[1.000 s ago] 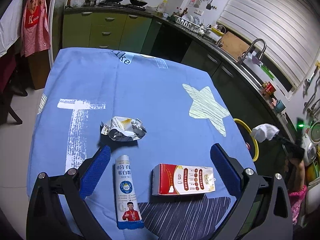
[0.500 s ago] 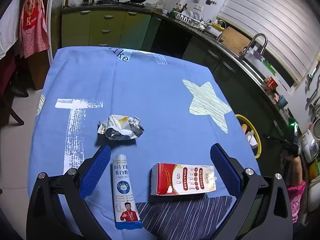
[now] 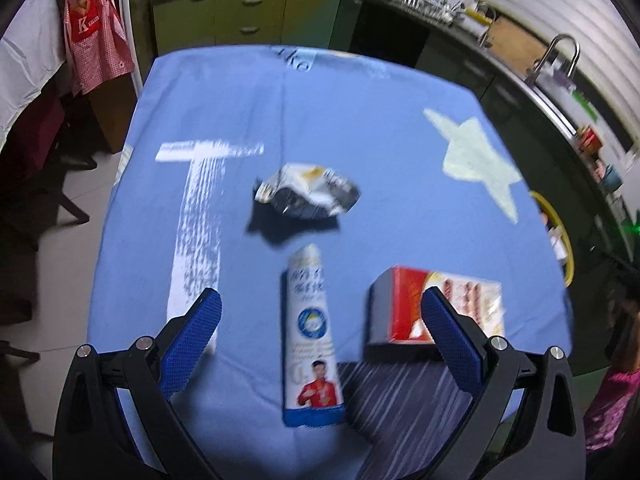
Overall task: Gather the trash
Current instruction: 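Grasp the white-and-blue tube with the left tool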
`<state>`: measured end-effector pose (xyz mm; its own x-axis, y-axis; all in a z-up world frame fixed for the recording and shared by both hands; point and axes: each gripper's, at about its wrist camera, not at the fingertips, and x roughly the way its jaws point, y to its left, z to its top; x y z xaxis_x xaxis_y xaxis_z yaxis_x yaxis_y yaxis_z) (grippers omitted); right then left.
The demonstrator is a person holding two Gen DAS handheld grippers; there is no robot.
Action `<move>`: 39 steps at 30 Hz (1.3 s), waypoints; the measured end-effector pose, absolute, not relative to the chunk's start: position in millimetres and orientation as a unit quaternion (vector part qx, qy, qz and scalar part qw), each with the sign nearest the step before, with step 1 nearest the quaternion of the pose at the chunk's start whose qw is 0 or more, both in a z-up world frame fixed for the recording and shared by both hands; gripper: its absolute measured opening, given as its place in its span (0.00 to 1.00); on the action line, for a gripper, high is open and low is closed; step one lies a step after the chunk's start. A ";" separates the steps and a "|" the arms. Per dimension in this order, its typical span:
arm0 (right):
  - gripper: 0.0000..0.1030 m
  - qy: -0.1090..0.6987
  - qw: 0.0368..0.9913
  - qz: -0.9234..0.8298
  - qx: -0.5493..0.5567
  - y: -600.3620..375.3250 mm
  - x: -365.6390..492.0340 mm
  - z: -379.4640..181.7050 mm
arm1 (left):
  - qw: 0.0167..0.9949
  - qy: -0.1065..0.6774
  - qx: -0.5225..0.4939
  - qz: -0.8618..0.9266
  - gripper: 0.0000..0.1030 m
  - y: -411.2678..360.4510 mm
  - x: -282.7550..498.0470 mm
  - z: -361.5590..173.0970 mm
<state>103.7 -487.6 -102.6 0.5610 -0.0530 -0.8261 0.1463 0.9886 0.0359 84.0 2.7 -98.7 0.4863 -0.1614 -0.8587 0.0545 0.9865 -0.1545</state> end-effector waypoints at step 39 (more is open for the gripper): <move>0.64 0.465 0.884 -0.036 0.048 -478.0 99.9 -104.2 | 0.849 0.523 0.017 -0.080 0.22 -6.8 79.4 -100.1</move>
<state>99.9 -478.0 -104.2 0.5657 -0.0193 -0.8244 0.1079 0.9929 0.0508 79.4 -6.8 -100.1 0.4407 -0.1181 -0.8898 0.1547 0.9865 -0.0543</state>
